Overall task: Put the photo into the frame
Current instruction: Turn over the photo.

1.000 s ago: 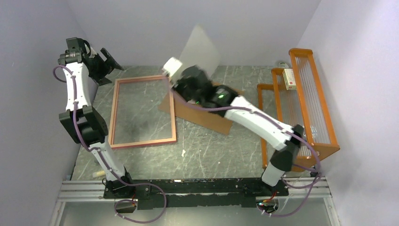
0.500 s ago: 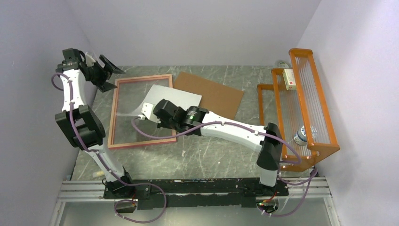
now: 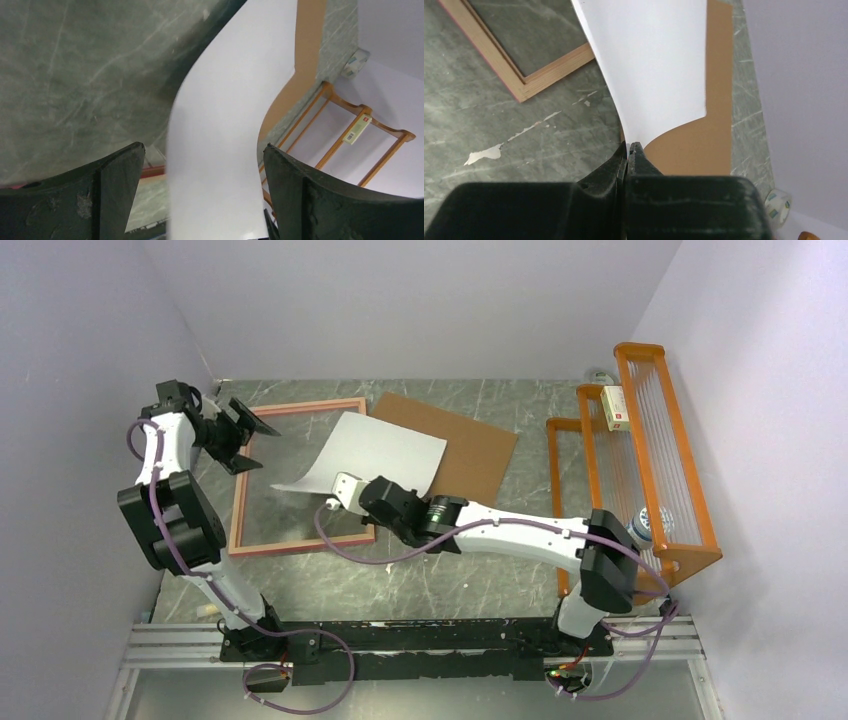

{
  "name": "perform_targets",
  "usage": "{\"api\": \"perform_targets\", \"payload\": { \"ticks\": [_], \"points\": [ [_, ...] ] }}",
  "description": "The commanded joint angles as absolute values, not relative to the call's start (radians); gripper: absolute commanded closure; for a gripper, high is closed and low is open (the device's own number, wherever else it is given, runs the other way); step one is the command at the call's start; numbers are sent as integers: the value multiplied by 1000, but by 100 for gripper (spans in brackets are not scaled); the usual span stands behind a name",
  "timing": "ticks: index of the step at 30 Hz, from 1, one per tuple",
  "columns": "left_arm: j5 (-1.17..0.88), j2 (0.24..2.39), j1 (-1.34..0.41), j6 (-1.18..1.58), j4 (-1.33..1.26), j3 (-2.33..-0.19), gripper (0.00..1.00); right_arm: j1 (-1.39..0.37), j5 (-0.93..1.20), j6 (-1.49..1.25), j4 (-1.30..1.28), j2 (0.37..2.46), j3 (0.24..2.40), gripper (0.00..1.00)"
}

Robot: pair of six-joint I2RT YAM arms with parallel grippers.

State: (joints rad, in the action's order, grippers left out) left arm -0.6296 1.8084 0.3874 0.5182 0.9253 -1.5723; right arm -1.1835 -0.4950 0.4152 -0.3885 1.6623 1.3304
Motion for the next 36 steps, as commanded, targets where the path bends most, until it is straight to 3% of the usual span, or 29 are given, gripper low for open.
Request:
{"api": "perform_targets", "payload": {
  "ticks": [1,9,29,33,36],
  "points": [
    [-668,1732,389,527,891,-1456,6,-1180,-562,349,-166,1528,1267,100],
    [-852,1752,388,598,826,-1372,7,-1178,-506,349,-47,1421,1144,100],
    [-977,1823,415,868,646,-1330,10,-1178,-463,386,77,1323,1025,100],
    [-1027,1836,401,868,647,-1332,15,-1178,-463,402,97,1324,1020,100],
    [-1069,1809,381,899,609,-1282,25,-1177,-462,404,115,1331,1018,100]
  ]
}}
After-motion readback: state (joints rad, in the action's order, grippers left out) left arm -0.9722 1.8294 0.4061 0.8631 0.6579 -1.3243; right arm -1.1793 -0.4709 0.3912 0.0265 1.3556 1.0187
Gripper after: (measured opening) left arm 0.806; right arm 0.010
